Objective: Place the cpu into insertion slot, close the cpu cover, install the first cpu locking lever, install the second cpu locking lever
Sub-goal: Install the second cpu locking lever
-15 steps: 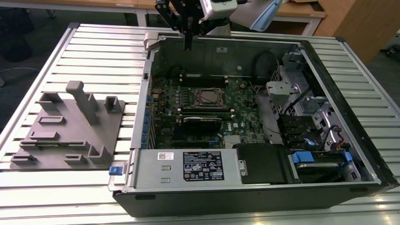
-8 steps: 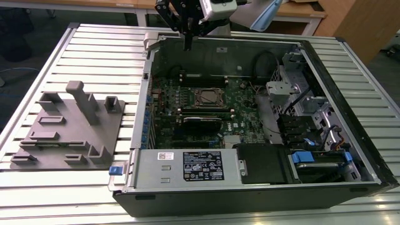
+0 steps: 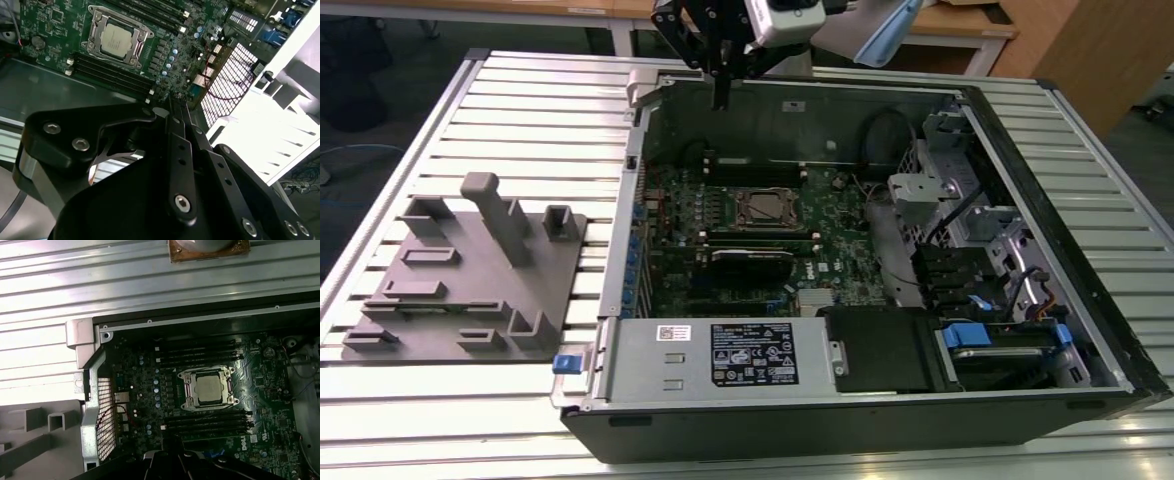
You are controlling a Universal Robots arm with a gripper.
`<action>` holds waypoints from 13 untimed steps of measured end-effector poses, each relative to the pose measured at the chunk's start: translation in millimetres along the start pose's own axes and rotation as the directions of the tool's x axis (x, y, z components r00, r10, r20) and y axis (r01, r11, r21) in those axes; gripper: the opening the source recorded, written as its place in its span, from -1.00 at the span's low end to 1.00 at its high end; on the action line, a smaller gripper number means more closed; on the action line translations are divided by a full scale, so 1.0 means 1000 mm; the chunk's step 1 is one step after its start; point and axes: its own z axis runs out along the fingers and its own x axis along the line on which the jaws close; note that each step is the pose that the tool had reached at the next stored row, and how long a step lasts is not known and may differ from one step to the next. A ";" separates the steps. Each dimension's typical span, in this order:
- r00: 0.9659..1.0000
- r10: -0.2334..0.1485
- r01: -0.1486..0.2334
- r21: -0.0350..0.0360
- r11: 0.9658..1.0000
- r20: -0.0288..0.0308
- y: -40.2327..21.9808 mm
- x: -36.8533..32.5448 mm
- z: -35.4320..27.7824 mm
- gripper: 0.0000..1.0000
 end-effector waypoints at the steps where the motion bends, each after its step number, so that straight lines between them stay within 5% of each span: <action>1: 1.000 0.000 0.000 0.000 1.000 0.000 0.0000 -0.0001 0.0008 -0.79; 13: 1.000 0.000 0.000 0.000 1.000 0.000 -0.0012 -0.0008 0.0124 -0.79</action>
